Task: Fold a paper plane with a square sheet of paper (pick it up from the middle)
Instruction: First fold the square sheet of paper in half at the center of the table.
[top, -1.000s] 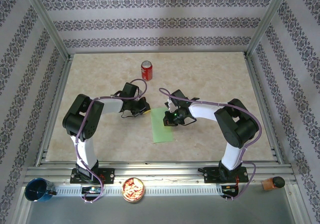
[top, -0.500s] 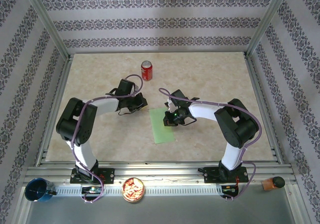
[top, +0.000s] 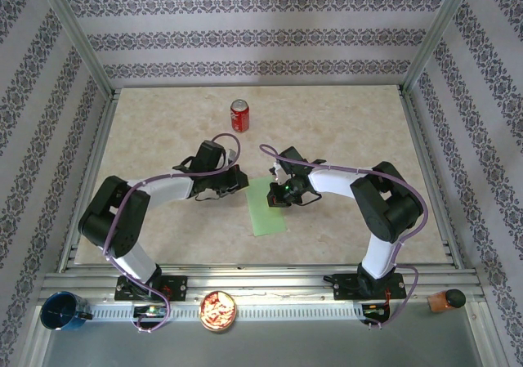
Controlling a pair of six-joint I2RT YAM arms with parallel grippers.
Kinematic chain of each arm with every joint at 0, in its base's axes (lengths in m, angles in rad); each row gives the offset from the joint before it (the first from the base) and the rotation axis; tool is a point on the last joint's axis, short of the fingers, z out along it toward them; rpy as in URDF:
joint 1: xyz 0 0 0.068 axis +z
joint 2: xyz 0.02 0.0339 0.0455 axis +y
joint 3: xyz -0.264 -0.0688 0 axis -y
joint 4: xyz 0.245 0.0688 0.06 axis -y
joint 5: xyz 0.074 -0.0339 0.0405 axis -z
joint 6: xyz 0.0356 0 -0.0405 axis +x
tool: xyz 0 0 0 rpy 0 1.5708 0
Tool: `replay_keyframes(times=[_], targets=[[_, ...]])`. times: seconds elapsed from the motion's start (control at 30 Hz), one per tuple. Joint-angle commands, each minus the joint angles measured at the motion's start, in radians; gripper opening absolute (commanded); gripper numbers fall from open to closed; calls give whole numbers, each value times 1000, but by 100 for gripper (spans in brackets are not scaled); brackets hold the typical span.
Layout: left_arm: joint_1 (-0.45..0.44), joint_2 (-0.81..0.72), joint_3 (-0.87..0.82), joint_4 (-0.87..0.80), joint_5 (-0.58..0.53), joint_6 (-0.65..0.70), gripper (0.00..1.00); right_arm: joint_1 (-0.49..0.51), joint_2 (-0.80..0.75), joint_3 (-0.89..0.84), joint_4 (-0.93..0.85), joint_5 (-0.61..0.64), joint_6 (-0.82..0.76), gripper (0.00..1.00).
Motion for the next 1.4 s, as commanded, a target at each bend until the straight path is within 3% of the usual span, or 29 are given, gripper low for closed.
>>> replay_keyframes(times=[0.0, 0.53, 0.8, 1.07, 1.37], targets=[[-5, 12, 31, 20, 2, 24, 6, -4, 26, -14, -92, 62, -9, 0], [31, 219, 105, 95, -63, 3, 5, -4, 22, -20, -89, 56, -8, 0], [76, 236, 92, 81, -94, -22, 5, -3, 16, -29, -81, 57, 0, 0], [88, 190, 105, 47, -58, -3, 6, -4, 19, -28, -80, 58, 3, 0], [60, -20, 10, 28, -49, -23, 8, -1, 8, -25, -75, 70, 15, 0]])
